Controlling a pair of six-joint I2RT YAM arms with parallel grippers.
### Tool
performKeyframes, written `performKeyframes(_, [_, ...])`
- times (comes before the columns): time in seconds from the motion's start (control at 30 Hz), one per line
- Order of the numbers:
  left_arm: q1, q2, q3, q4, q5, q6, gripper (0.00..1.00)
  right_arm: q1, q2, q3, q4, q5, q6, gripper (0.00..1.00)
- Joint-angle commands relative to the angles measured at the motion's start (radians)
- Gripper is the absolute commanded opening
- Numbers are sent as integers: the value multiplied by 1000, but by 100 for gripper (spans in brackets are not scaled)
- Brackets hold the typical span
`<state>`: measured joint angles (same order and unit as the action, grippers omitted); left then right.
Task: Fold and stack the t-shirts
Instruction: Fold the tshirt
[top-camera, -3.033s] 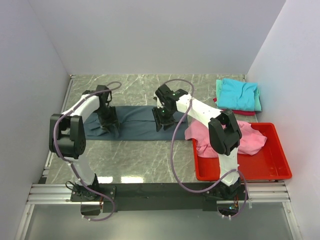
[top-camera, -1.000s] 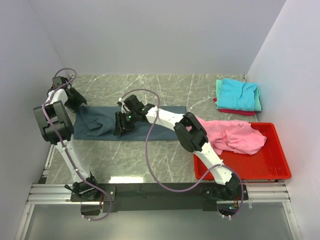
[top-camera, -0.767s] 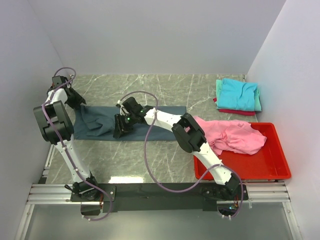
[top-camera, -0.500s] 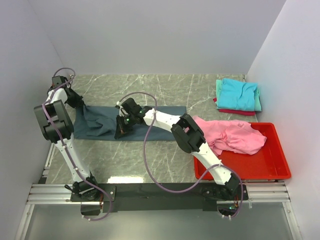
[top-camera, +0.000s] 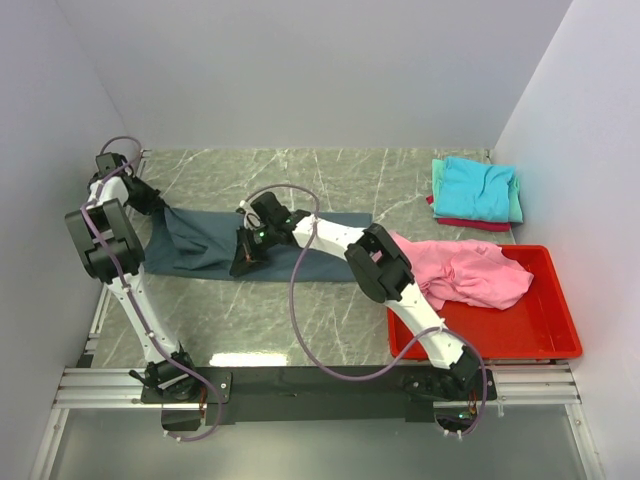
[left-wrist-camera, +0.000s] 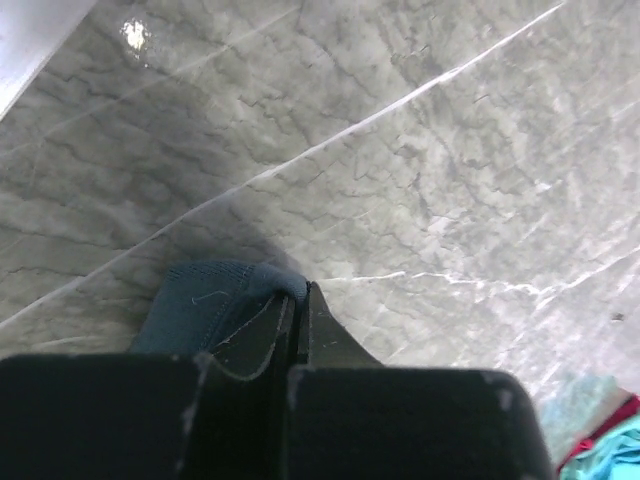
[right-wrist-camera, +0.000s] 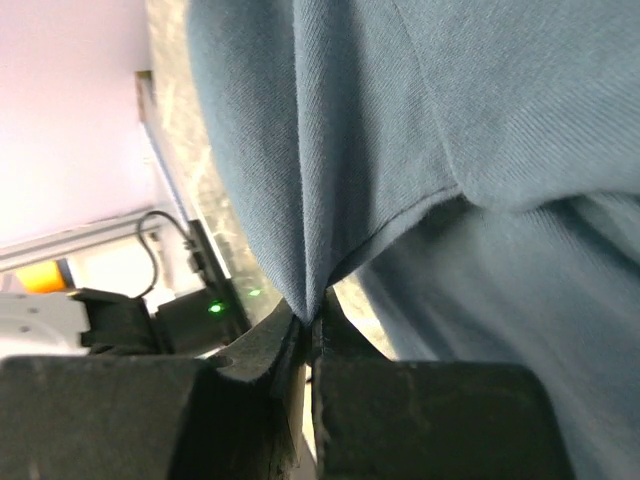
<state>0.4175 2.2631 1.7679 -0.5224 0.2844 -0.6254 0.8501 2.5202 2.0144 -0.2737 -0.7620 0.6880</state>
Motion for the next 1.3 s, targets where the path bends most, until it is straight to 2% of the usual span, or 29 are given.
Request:
performKeyframes(0.0, [15, 7, 51, 62, 55, -31, 0, -19, -81, -3, 56, -82, 56, 0])
performKeyframes(0.13, [20, 24, 70, 64, 73, -45, 0, -28, -69, 0, 88, -115, 96, 0])
performKeyframes(0.23, [21, 36, 80, 64, 76, -51, 0, -28, -40, 24, 44, -112, 81, 0])
performKeyframes(0.3, [21, 42, 90, 61, 79, -51, 4, -28, -34, 49, 12, -88, 62, 6])
performKeyframes(0.33, [21, 44, 93, 55, 78, -51, 15, -29, -34, 52, -10, -79, 47, 20])
performKeyframes(0.43, [21, 30, 97, 48, 84, -48, 34, -37, -60, 47, -47, -50, 10, 48])
performKeyframes(0.47, [21, 24, 96, 47, 87, -50, 45, -43, -69, 44, -61, -40, -2, 52])
performKeyframes(0.53, [21, 0, 87, 45, 102, -51, 59, -51, -104, 41, -112, -8, -46, 58])
performKeyframes(0.57, [21, -10, 82, 42, 104, -53, 82, -55, -118, 31, -131, 3, -62, 58])
performKeyframes(0.63, [20, -42, 56, 38, 116, -56, 91, -69, -167, 14, -180, 35, -111, 58])
performKeyframes(0.93, [20, -264, -179, 42, 101, -43, 95, -138, -372, -45, -378, 193, -287, 58])
performKeyframes(1.07, [12, -410, -312, 61, 68, -25, 95, -177, -402, -69, -389, 201, -298, 58])
performKeyframes(1.27, [-6, -513, -468, 38, 0, 23, 95, -197, -412, -60, -400, 204, -300, 58])
